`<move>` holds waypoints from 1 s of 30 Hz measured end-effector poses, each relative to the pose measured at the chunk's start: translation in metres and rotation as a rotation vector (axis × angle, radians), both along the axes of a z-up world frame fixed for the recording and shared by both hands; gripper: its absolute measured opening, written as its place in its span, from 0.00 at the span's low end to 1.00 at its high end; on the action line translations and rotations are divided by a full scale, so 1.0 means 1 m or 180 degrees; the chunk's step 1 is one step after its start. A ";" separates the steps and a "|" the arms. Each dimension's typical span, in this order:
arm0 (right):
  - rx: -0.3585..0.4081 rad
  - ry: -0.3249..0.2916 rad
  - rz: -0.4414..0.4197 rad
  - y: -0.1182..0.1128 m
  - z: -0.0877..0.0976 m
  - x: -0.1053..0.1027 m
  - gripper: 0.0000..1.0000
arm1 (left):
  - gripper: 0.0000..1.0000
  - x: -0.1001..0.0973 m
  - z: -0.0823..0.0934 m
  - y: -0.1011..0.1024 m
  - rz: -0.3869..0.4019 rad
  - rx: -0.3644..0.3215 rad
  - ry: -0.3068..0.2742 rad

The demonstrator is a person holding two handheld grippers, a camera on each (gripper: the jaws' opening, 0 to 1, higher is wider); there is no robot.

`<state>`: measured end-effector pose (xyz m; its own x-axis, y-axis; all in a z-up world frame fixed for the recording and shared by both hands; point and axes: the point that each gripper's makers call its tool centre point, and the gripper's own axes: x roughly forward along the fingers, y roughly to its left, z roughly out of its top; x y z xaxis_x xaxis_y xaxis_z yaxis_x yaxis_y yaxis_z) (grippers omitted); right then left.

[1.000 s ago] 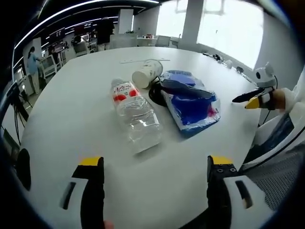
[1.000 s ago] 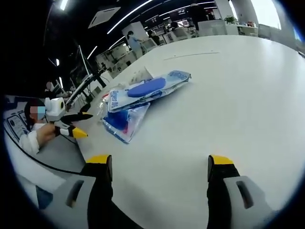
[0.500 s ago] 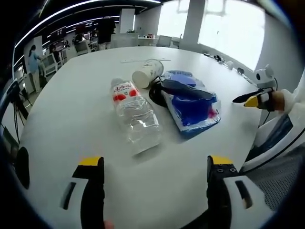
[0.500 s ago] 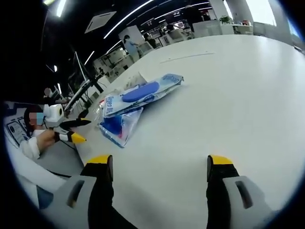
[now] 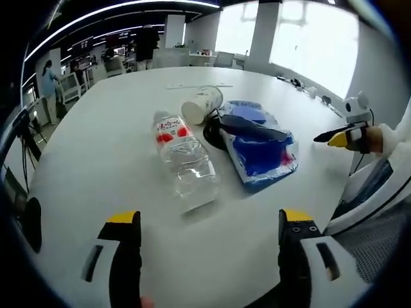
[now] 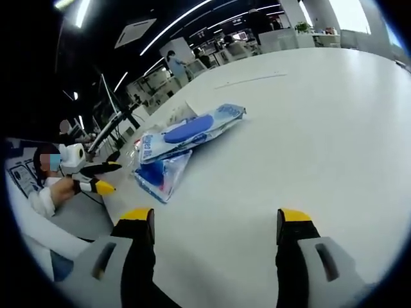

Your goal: Arrange the tabletop items into an orderly group along one side of the table until the central work area is clear of visible clutter.

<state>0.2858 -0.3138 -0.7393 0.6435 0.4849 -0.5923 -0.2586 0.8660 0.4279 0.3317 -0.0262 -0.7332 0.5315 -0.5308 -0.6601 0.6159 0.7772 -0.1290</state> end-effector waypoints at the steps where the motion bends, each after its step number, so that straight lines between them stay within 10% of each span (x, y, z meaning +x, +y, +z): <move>1: -0.0018 -0.0009 0.0027 0.000 0.000 0.001 0.77 | 0.91 0.000 0.000 -0.002 -0.0011 -0.0003 -0.0003; 30: -0.0253 -0.0222 0.0399 -0.014 0.024 0.044 0.73 | 0.82 -0.016 0.003 -0.025 0.0258 0.0249 0.0140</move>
<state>0.3297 -0.3274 -0.7157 0.6218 0.5174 -0.5879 -0.3935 0.8555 0.3366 0.3157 -0.0515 -0.7298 0.5401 -0.4332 -0.7215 0.5456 0.8330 -0.0917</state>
